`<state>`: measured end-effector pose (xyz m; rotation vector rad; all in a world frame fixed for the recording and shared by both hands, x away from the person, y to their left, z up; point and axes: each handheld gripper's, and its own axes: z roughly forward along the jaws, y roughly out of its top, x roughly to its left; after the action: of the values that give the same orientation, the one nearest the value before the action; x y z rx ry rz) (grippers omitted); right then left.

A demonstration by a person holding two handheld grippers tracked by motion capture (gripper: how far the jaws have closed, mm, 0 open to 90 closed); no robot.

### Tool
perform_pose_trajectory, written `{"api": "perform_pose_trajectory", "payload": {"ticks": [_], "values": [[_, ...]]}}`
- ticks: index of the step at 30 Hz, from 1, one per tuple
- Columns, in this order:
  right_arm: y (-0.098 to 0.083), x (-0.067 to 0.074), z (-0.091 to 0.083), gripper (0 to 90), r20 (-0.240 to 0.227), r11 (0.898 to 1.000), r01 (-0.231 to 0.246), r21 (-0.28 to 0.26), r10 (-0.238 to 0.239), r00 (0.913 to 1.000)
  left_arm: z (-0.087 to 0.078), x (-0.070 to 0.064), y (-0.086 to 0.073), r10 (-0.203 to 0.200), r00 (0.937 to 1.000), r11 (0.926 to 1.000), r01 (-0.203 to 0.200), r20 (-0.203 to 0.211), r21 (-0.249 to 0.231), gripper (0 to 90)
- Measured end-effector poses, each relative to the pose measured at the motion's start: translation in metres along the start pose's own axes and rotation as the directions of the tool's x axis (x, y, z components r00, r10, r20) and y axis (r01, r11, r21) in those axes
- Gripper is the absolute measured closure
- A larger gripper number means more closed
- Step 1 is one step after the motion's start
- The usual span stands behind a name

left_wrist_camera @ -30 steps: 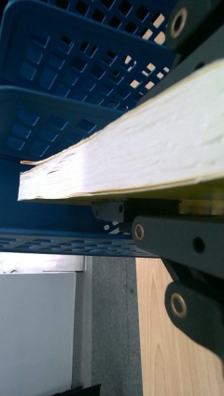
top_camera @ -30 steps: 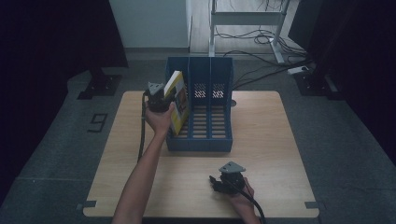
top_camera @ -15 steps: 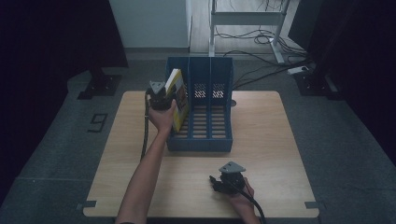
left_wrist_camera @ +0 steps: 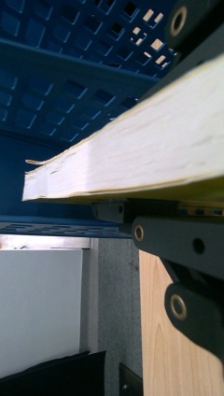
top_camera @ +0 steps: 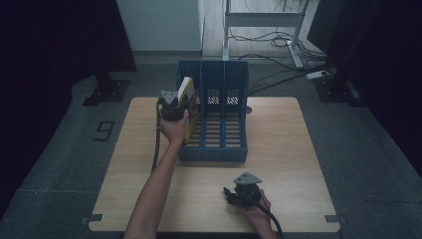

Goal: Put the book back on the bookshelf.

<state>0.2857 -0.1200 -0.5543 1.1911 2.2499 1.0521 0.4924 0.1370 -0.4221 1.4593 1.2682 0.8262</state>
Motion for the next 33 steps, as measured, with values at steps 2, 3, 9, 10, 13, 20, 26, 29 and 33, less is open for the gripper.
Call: {"api": "perform_pose_trajectory", "payload": {"ticks": [2, 3, 9, 10, 13, 20, 26, 29, 33], "values": [[0.000, 0.000, 0.000, 32.9, 0.000, 1.000, 0.001, 0.000, -0.001, 1.0000, 0.000, 0.000, 0.000, -0.007, 1.0000, 1.0000, 0.007, 0.001, 0.001, 74.0], [0.000, 0.000, 0.000, 32.9, 0.000, 1.000, 0.001, 0.000, -0.001, 1.0000, 0.000, -0.001, 0.000, -0.010, 0.9999, 0.9999, 0.010, 0.001, 0.002, 73.8], [0.000, 0.000, 0.000, 32.7, 0.000, 1.000, 0.002, 0.001, -0.002, 1.0000, -0.006, -0.002, 0.001, -0.014, 0.9999, 0.9995, 0.014, 0.003, -0.029, 70.8], [0.000, 0.000, 0.000, 32.7, 0.000, 1.000, 0.001, 0.001, -0.001, 1.0000, -0.008, -0.002, 0.003, -0.014, 0.9999, 0.9993, 0.014, 0.007, -0.035, 70.4], [0.000, 0.000, 0.000, 32.7, 0.001, 1.000, 0.002, 0.001, -0.002, 1.0000, -0.013, -0.001, 0.006, -0.011, 0.9999, 0.9991, 0.012, 0.012, -0.041, 69.5], [0.000, 0.000, 0.000, 32.7, 0.001, 1.000, 0.002, 0.001, -0.002, 1.0000, -0.020, 0.006, 0.008, -0.024, 0.9997, 0.9988, 0.024, 0.005, -0.043, 67.4], [0.000, 0.000, 0.000, 32.7, 0.002, 1.000, 0.003, 0.001, -0.003, 1.0000, -0.020, 0.010, 0.005, -0.035, 0.9993, 0.9988, 0.036, 0.010, -0.032, 65.2], [0.000, 0.000, 0.000, 32.6, 0.002, 1.000, 0.003, 0.001, -0.003, 1.0000, -0.019, 0.009, 0.004, -0.035, 0.9993, 0.9990, 0.035, 0.013, -0.028, 64.4], [0.000, 0.000, 0.000, 32.7, 0.001, 1.000, 0.002, 0.001, -0.002, 1.0000, -0.020, 0.011, 0.004, -0.044, 0.9988, 0.9986, 0.044, 0.022, -0.028, 58.0]]}}
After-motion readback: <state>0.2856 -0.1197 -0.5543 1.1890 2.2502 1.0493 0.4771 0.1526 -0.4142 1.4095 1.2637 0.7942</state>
